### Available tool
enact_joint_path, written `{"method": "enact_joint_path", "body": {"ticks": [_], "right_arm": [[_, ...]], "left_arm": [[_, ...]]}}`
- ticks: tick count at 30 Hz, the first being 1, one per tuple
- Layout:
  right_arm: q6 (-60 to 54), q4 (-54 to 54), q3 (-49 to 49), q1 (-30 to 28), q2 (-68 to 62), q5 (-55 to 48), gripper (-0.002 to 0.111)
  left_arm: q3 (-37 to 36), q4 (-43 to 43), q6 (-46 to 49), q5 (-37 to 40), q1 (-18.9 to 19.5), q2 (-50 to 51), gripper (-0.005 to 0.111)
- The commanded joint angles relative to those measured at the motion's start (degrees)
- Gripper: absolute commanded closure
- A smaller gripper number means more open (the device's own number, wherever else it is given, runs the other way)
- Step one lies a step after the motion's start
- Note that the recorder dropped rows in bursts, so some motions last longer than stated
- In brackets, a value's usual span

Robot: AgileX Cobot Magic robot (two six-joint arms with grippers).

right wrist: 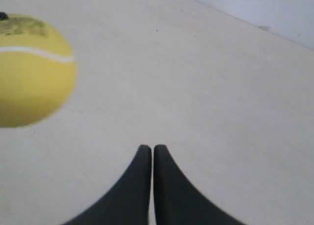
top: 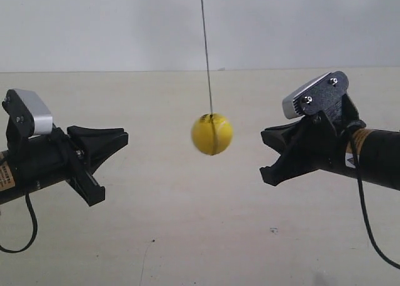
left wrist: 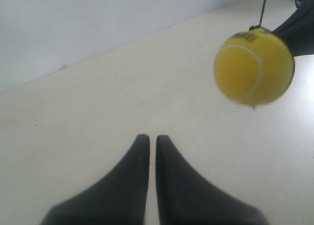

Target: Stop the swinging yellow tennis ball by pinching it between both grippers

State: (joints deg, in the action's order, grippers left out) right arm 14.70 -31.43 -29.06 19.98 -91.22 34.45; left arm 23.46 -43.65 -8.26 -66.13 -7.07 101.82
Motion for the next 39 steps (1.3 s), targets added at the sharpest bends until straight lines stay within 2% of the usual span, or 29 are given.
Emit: {"method": "enact_joint_path", "body": {"ticks": [1, 5, 10, 17, 22, 32, 39], "right_arm": [[5.4, -5.3, -0.3, 0.1, -0.1, 3.9, 0.108], [12.3, -14.4, -0.3, 0.1, -0.1, 10.8, 0.108], [13.9, -15.9, -0.3, 0.1, -0.1, 13.5, 0.108], [16.9, -20.6, -0.3, 0.1, -0.4, 17.9, 0.108], [14.8, -18.8, -0.3, 2.4, -1.2, 16.4, 0.108], [13.1, -18.3, -0.3, 2.4, -1.5, 16.2, 0.108], [11.4, -15.7, -0.3, 2.4, -1.5, 11.6, 0.108]], "left_arm": [[0.3, 0.2, 0.6, -0.2, -0.3, 0.2, 0.102], [0.7, 0.2, 0.6, -0.4, -0.3, 0.8, 0.102], [0.7, -1.2, 0.6, -3.0, -0.3, 1.7, 0.102], [0.7, -7.4, 0.4, -3.8, -0.3, 1.8, 0.102], [1.2, -8.4, 0.4, -3.8, -1.2, 1.9, 0.102], [1.2, -7.6, 0.5, -3.8, -1.4, 1.9, 0.102], [1.2, -7.6, 0.5, -3.8, -1.4, 1.9, 0.102]]}}
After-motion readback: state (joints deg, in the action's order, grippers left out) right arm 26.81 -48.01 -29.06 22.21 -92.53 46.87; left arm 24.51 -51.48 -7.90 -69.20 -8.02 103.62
